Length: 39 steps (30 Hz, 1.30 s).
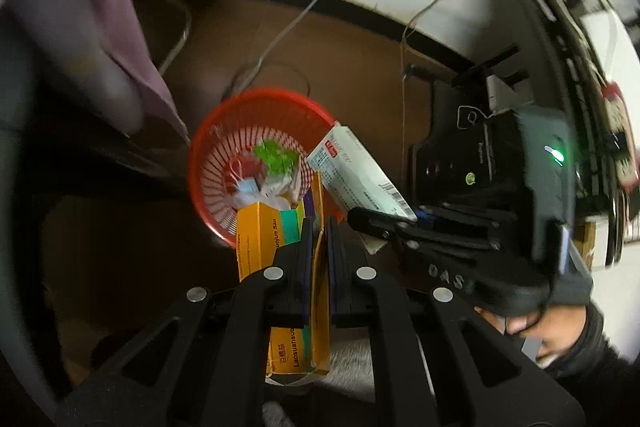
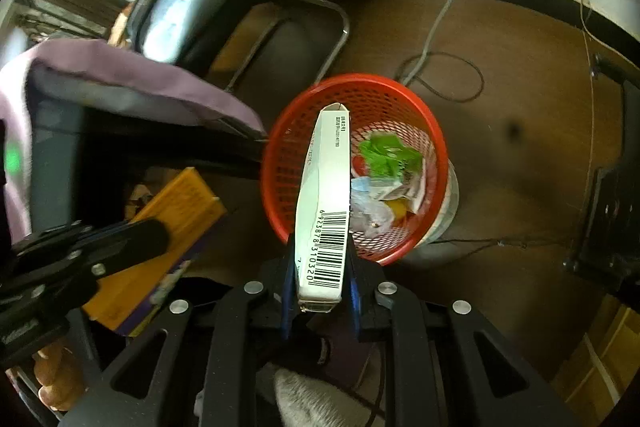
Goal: Collect trash
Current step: 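Carry the orange wrapper and white box in both tools over the red wastebasket, then open both tools to drop the wrapper and box into the wastebasket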
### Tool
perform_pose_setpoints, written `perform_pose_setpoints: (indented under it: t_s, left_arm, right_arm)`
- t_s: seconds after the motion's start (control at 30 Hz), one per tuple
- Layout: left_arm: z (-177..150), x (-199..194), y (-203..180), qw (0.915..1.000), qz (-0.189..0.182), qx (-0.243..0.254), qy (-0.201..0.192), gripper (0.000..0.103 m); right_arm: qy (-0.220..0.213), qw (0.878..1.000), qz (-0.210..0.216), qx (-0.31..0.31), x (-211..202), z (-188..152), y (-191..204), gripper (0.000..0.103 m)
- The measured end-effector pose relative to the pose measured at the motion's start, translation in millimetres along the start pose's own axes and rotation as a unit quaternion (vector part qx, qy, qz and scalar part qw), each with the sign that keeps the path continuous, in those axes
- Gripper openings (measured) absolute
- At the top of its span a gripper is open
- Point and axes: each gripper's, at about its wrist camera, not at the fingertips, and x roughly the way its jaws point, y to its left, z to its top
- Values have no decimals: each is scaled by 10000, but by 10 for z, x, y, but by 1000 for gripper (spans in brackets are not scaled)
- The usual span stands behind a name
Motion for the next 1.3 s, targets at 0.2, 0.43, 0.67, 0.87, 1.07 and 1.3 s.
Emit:
perform_pose_setpoints:
  t_s: [0.2,0.43,0.67,0.87,1.07,1.3]
  left_arm:
    - [195,453,282,9977,11,-564,376,9]
    - [309,413,351,9956,-95,-881,293,64]
    - [133,306,149,9981,31,-502,362,68]
    - [-131,-9,-35,9994,-102,-276,202,75]
    - [-420,-552,-171,9995,-127,-47,-290,77]
    - [-911,-1367,-250,9922,208,267,-1200,77]
  right_arm:
    - [169,9996,-199,93,322,119,-167,25]
    - [72,9994,-266,216,391,228,-253,50]
    - [0,9980,-520,363,144,179,-305,59]
    - [-247,9947,-933,360,-253,177,-189,66]
    - [-792,9894,-1208,-139,-725,152,377,73]
    - [-1614,9715,-1559,-770,-1350,83,1136,82]
